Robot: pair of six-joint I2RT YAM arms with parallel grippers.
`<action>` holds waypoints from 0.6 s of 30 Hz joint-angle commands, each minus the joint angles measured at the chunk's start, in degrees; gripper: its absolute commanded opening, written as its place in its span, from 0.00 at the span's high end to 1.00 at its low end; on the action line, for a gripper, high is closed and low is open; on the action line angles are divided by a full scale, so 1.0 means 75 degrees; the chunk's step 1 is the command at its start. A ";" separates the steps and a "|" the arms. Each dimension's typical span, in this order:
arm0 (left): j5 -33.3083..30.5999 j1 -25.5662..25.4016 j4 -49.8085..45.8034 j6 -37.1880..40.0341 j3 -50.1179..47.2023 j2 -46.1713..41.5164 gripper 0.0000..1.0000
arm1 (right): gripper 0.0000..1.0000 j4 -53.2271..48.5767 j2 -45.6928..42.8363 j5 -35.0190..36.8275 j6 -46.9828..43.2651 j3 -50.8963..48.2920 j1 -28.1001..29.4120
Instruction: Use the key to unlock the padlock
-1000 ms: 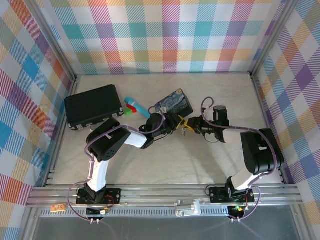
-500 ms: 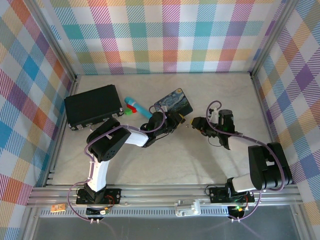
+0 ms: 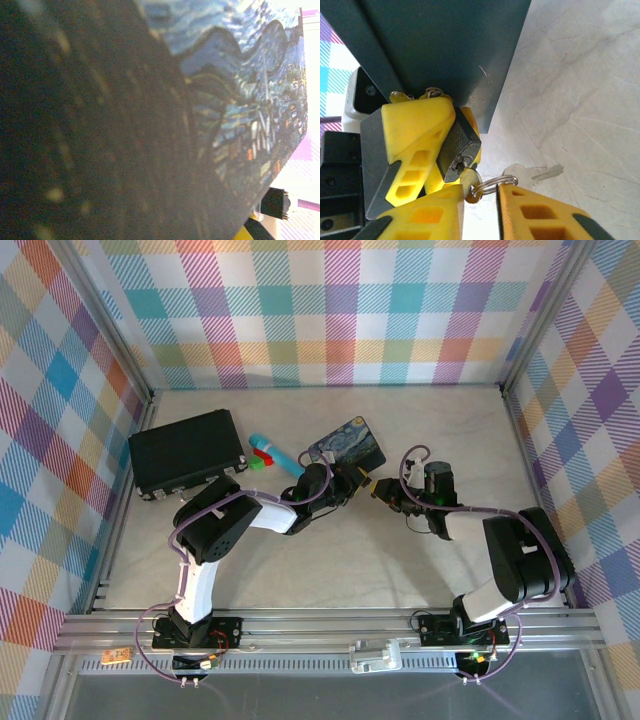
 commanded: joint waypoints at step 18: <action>0.0088 -0.0291 0.0372 -0.0313 0.0149 -0.0070 1.00 | 1.00 0.1765 0.0708 -0.0279 0.0978 0.0153 0.0046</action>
